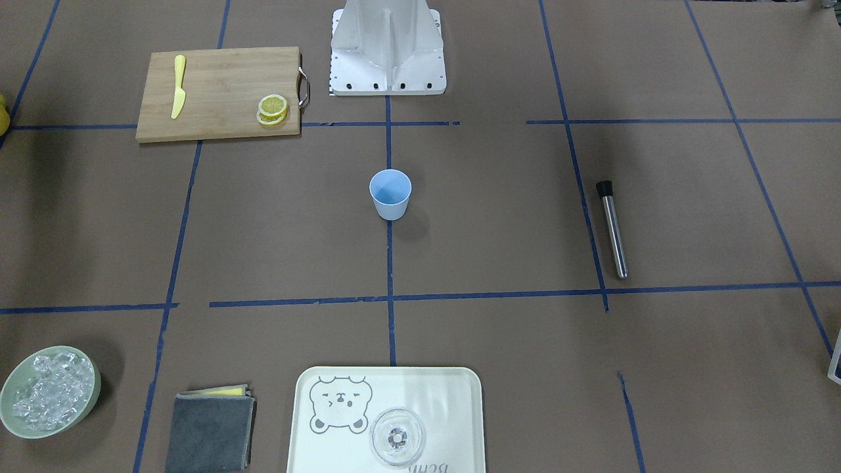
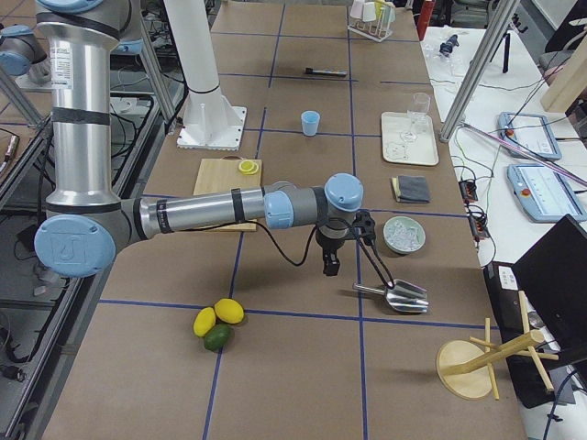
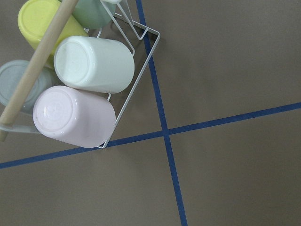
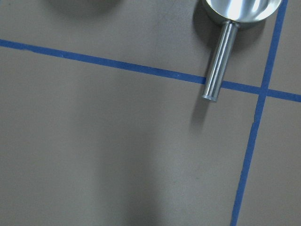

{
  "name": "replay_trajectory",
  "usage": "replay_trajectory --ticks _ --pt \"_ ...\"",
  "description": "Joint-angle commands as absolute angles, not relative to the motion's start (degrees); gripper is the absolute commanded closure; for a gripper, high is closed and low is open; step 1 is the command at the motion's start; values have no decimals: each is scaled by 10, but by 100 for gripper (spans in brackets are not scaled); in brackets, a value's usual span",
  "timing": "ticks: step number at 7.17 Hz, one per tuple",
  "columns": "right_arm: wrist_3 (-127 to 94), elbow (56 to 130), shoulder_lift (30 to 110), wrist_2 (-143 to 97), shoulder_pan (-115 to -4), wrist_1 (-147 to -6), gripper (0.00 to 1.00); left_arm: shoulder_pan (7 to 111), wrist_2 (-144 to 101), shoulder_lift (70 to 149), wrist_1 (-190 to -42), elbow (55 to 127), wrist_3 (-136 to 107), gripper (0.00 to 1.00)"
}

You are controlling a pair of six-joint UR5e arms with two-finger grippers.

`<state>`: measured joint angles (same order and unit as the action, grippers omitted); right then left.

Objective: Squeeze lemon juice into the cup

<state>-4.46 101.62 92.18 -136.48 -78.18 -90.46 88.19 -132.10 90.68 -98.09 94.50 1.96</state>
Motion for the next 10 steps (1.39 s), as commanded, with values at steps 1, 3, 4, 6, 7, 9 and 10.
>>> replay_trajectory --ticks 1,3,4,6,7,9,10 --pt "-129 1022 920 -1367 -750 -849 0 879 -1395 906 -983 943 18 0" --pt "-374 1030 921 -1341 -649 -684 0 877 -1405 906 -1000 942 16 0" --pt "-472 1047 921 -1319 -593 -652 0 868 -1404 907 -1001 941 17 0" --pt "-677 1146 920 -1214 -434 -653 0 864 -1404 906 -1004 940 16 0" --pt "-757 1156 914 -1149 -354 -653 0 864 -1404 906 -1004 940 16 0" --pt "-900 1160 871 -1093 -232 -664 0 864 -1404 906 -1004 940 17 0" --pt "-927 1171 874 -1070 -189 -665 0 864 -1404 905 -1004 940 17 0"
